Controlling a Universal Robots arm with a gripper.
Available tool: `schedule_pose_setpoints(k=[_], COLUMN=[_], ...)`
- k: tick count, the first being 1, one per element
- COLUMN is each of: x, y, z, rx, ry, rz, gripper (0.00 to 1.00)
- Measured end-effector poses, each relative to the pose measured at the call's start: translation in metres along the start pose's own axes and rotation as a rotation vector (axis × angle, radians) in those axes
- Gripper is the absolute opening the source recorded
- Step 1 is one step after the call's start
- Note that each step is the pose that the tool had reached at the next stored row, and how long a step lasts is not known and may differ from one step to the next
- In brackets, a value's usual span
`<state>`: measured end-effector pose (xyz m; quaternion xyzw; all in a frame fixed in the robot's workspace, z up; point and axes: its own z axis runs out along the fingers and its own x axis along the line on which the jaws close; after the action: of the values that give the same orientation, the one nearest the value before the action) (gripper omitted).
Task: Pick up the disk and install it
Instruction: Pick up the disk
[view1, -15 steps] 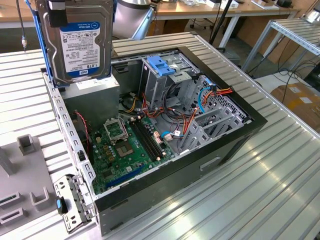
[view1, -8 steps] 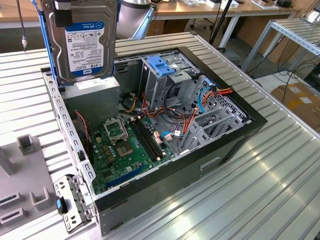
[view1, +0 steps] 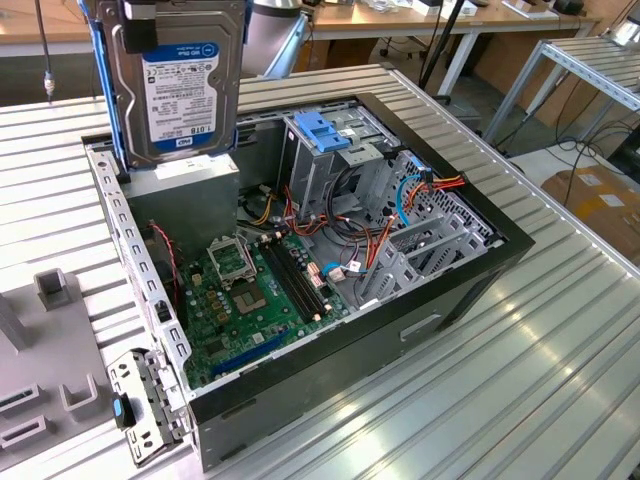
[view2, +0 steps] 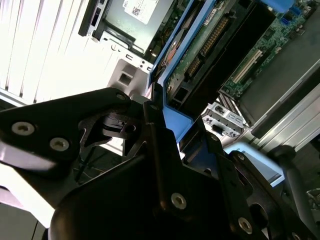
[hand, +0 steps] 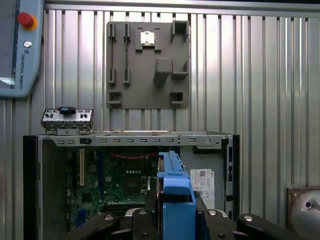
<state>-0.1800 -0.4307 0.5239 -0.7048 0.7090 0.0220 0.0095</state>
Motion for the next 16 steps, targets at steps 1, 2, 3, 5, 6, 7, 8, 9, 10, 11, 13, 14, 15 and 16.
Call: schedule_pose_setpoints(k=[1, 2, 3, 5, 6, 7, 8, 9, 10, 11, 13, 14, 15, 16], x=[0.0000, 0.0000, 0.0000, 0.0000, 0.0000, 0.0000, 0.0000, 0.0001, 0.0001, 0.0001, 0.0003, 0.0006, 0.0010, 0.0015], y=[-0.0010, -0.0023, -0.0036, -0.0062, -0.0072, -0.0087, -0.0099, -0.0110, -0.0121, -0.0136, -0.0172, -0.0195, -0.0211, -0.0227], z=[0.0000, 0.0000, 0.0000, 0.0000, 0.0000, 0.0001, 0.0001, 0.0001, 0.0001, 0.0001, 0.0003, 0.0003, 0.0003, 0.0003], rx=[0.0000, 0.0000, 0.0000, 0.0000, -0.0001, 0.0000, 0.0000, 0.0000, 0.0000, -0.0001, 0.0000, 0.0000, 0.0000, 0.0000], ry=[0.0000, 0.0000, 0.0000, 0.0000, 0.0000, 0.0000, 0.0000, 0.0000, 0.0001, 0.0000, 0.0000, 0.0000, 0.0000, 0.0000], rz=[0.000, 0.000, 0.000, 0.000, 0.000, 0.000, 0.000, 0.000, 0.000, 0.000, 0.000, 0.000, 0.000, 0.000], gripper=[0.37, 0.37, 0.37, 0.37, 0.37, 0.37, 0.37, 0.37, 0.37, 0.37, 0.37, 0.37, 0.37, 0.37])
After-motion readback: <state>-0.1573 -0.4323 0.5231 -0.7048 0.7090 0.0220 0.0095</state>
